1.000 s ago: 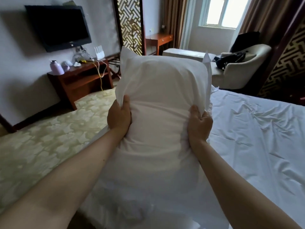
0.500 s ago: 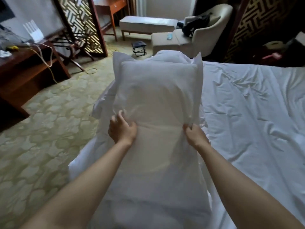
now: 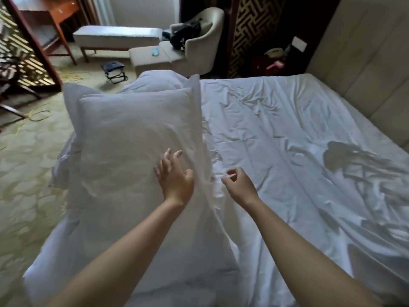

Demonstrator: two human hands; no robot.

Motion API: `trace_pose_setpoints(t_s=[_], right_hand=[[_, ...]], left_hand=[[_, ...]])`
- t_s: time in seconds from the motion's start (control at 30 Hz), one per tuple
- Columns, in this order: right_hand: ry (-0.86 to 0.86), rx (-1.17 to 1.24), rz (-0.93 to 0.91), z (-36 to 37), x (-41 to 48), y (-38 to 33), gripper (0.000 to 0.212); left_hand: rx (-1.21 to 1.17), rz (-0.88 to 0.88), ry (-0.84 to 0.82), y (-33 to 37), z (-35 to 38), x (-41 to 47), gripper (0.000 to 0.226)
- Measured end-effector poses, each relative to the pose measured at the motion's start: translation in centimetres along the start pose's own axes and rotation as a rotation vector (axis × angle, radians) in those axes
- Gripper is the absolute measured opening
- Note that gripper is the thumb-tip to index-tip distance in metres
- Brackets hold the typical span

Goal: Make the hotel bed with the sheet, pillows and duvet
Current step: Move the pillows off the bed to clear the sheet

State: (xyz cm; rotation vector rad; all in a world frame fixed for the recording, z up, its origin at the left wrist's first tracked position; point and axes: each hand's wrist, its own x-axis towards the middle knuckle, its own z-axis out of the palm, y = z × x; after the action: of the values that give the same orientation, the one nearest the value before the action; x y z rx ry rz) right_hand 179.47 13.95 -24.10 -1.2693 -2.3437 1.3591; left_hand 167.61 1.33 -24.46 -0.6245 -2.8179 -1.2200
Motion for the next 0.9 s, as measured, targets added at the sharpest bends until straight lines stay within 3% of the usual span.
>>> trace_pose_setpoints(t_s=[0.13, 0.4, 0.63, 0.9], right_hand=[[0.126, 0.062, 0.042, -6.4, -1.9, 4.0, 0.033], [0.291, 0.152, 0.109, -22.7, -7.2, 15.9, 0.028], [0.432, 0.21, 0.132, -36.8, -11.2, 26.6, 0.023], [0.569, 0.258, 0.216, -48.6, -14.4, 36.6, 0.022]], left_hand=[[-0.207, 0.104, -0.256, 6.1, 4.1, -3.7, 0.052], [-0.298, 0.046, -0.662, 20.2, 13.9, -13.6, 0.043], [-0.432, 0.065, -0.848, 32.6, 24.1, -22.7, 0.041], [-0.408, 0.168, -0.997, 43.9, 33.9, -30.6, 0.039]])
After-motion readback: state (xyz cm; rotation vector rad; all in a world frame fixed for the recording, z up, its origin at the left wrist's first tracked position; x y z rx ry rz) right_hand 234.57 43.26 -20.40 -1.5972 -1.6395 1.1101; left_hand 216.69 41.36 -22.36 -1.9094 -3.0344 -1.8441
